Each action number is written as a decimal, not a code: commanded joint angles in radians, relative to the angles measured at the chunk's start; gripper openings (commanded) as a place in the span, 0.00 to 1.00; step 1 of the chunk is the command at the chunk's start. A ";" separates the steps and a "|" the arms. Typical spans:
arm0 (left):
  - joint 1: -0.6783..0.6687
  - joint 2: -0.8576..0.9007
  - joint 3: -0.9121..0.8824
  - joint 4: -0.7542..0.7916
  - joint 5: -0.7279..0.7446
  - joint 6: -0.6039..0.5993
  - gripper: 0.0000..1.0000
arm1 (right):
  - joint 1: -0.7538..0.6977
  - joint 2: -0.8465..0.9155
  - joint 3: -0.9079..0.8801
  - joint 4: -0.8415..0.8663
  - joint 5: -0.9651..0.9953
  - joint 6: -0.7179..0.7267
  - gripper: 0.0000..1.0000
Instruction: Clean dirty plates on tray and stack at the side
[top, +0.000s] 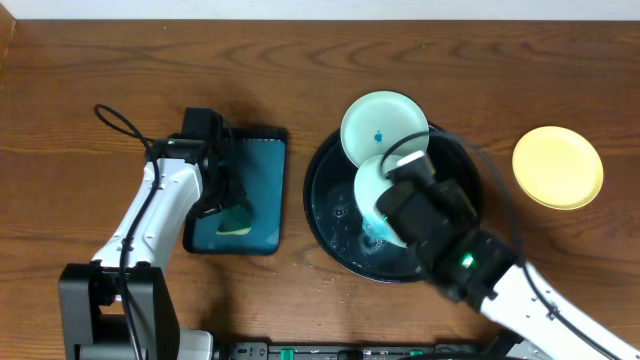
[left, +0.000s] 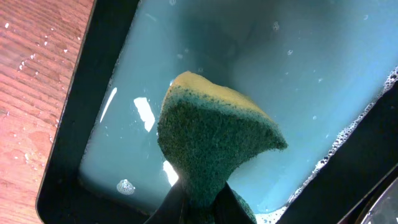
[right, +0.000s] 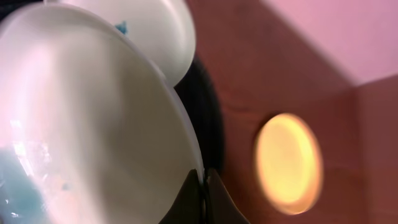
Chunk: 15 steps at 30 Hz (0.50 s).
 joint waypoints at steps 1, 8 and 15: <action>0.002 0.000 -0.005 -0.002 0.010 0.014 0.08 | 0.123 -0.012 0.027 0.011 0.326 -0.028 0.01; 0.002 0.000 -0.005 0.001 0.010 0.014 0.08 | 0.245 -0.012 0.027 0.024 0.404 -0.079 0.01; 0.002 0.000 -0.005 0.001 0.010 0.014 0.08 | 0.270 -0.012 0.027 0.070 0.426 -0.122 0.01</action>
